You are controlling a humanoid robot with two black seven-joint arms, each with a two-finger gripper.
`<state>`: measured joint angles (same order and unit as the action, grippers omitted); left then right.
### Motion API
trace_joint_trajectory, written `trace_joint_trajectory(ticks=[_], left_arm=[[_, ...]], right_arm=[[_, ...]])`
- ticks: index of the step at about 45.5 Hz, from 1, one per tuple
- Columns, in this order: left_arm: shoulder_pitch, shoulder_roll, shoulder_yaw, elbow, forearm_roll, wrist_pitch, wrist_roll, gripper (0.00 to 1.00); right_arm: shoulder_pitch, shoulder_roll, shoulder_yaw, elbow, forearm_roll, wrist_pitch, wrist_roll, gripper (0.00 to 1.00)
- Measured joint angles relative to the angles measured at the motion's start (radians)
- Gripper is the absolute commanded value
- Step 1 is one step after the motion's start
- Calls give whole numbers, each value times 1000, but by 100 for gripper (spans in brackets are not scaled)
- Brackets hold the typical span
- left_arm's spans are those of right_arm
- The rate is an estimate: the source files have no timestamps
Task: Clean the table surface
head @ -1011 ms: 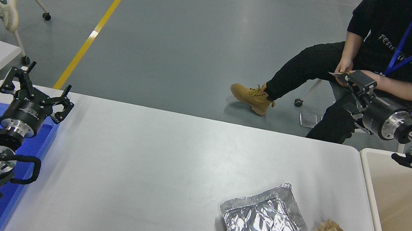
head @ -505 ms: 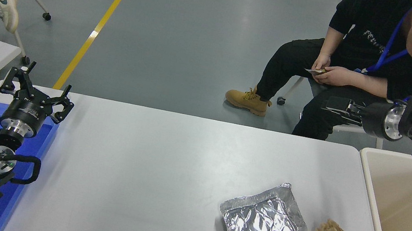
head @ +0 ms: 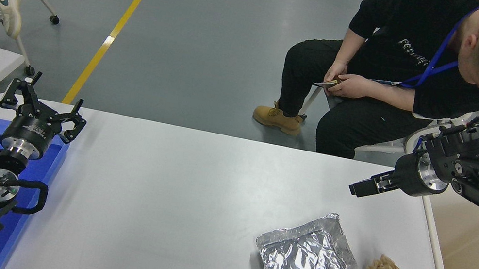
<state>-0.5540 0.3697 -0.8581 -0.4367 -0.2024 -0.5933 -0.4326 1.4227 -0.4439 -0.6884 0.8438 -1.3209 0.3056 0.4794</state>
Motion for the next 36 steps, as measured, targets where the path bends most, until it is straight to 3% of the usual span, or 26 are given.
trace_joint_trajectory(ticks=[36], left_arm=[[0,0,0,0,0,0,0,100]], right_arm=[[-207,16,130,-8,-7,-48,8,87]])
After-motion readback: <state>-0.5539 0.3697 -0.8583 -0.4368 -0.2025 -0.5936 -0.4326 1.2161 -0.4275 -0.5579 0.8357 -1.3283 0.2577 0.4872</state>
